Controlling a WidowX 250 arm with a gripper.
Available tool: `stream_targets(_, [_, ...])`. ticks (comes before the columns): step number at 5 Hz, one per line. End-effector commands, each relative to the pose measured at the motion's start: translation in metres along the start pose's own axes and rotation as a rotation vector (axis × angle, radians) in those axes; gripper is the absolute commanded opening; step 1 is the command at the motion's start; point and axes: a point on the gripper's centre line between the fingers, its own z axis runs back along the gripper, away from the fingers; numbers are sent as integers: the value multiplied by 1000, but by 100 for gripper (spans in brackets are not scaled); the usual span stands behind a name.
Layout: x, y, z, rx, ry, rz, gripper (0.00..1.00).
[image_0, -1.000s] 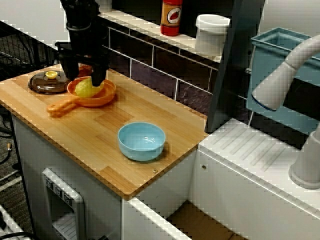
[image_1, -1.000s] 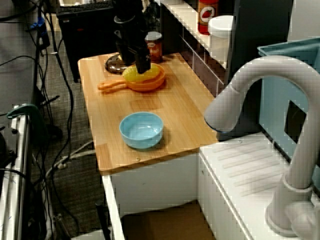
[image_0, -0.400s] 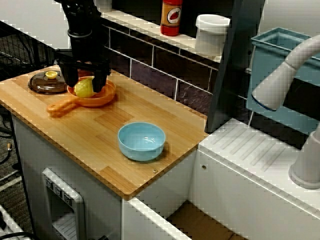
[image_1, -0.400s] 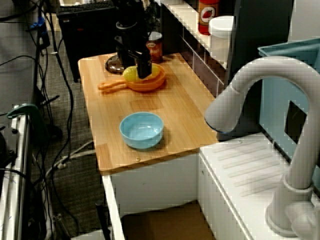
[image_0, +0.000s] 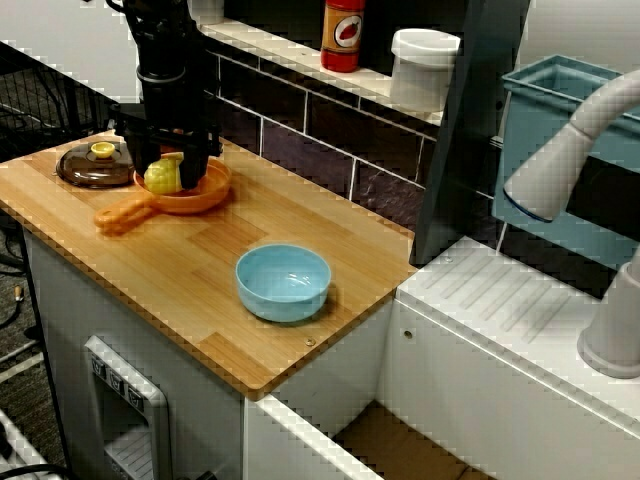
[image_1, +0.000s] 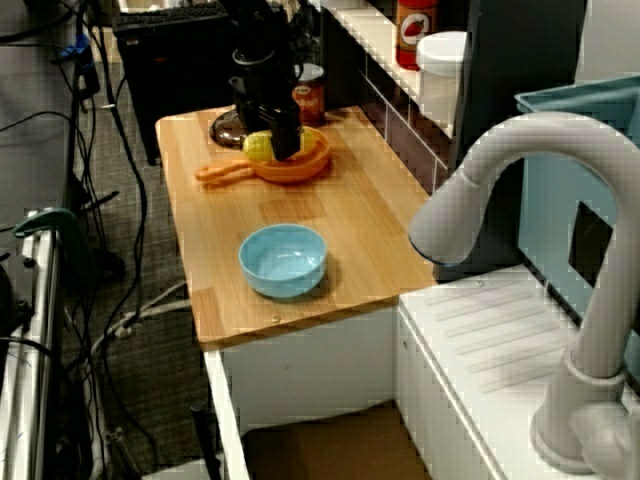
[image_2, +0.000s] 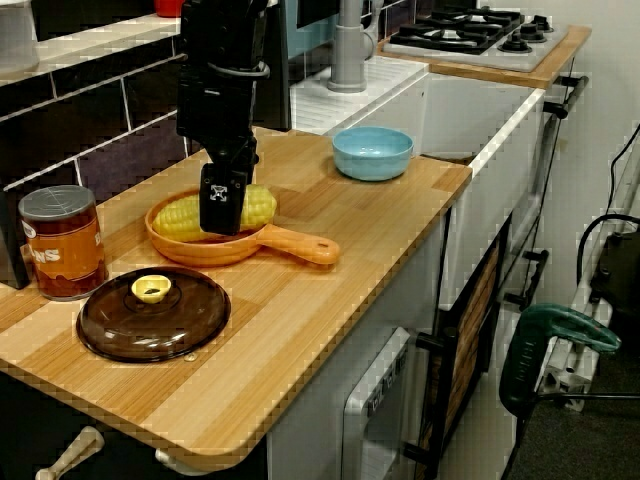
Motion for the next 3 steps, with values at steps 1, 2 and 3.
stream_targets(1, [4,3,11,-9,-34,13,0])
stream_targets(2, [7,5,32,-40,-44,20,0])
stream_targets(3, [0,6,65,-102,-80,3,0])
